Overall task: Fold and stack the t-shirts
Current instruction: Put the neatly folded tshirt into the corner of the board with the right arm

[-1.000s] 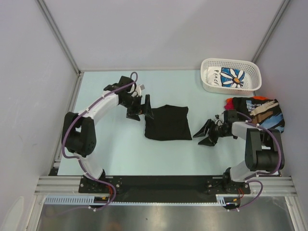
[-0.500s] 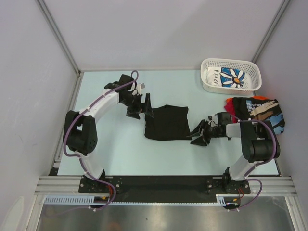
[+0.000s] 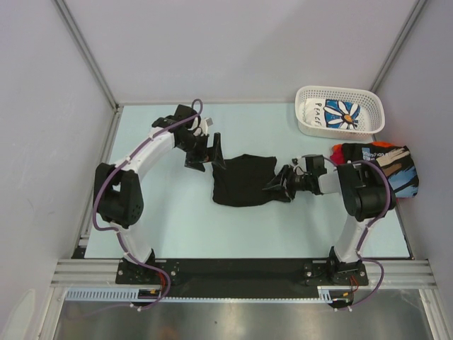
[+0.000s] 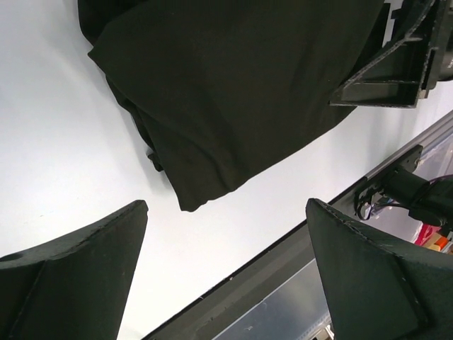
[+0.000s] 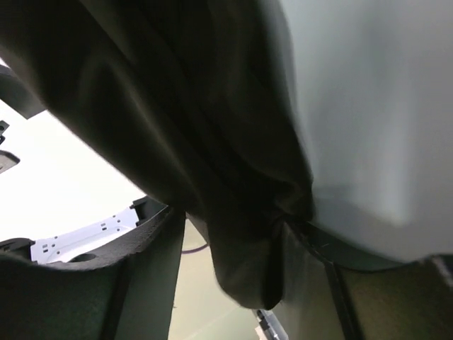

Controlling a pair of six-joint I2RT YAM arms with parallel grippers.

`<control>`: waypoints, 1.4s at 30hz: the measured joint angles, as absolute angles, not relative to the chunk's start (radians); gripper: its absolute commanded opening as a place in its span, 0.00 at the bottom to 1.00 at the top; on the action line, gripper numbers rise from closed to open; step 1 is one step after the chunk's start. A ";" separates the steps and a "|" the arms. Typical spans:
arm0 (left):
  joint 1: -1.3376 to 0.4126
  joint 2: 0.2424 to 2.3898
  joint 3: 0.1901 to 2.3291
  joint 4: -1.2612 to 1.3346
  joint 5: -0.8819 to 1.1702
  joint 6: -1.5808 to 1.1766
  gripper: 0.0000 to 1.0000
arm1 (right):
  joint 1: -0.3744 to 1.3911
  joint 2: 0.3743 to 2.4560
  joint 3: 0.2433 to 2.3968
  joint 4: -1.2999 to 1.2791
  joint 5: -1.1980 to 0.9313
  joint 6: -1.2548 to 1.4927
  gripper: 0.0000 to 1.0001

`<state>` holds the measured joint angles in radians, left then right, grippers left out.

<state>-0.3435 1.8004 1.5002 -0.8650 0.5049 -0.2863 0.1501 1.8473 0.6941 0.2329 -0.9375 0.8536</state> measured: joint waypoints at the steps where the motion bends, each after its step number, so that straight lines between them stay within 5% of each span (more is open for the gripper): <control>1: -0.343 1.800 1.504 -0.867 0.503 -0.286 1.00 | 0.156 1.858 0.703 0.247 -0.936 0.861 0.49; 3: -0.342 1.800 1.514 -0.872 0.500 -0.286 1.00 | 0.166 1.881 0.720 0.263 -0.934 0.867 0.41; 4: -0.342 1.800 1.516 -0.873 0.500 -0.286 1.00 | 0.170 1.891 0.728 0.263 -0.931 0.869 0.00; 12: -0.340 1.802 1.521 -0.879 0.499 -0.287 1.00 | 0.195 1.909 0.859 0.049 -0.807 0.770 0.00; 23: -0.340 1.827 1.534 -0.859 0.508 -0.297 0.99 | 0.114 1.671 1.130 -0.337 -0.318 0.537 0.00; 35: -0.340 1.872 1.589 -0.843 0.535 -0.297 1.00 | 0.003 1.631 1.126 -0.508 -0.222 0.432 0.00; 38: -0.340 1.877 1.594 -0.841 0.536 -0.296 1.00 | 0.005 1.659 1.111 -0.532 -0.212 0.428 0.16; 39: -0.340 1.878 1.594 -0.840 0.536 -0.296 1.00 | 0.005 1.671 1.110 -0.543 -0.207 0.427 0.31; 41: -0.340 1.879 1.594 -0.841 0.536 -0.295 1.00 | 0.007 1.694 1.110 -0.564 -0.198 0.424 0.40; 42: -0.340 1.879 1.594 -0.841 0.536 -0.295 1.00 | 0.007 1.704 1.110 -0.578 -0.193 0.419 0.54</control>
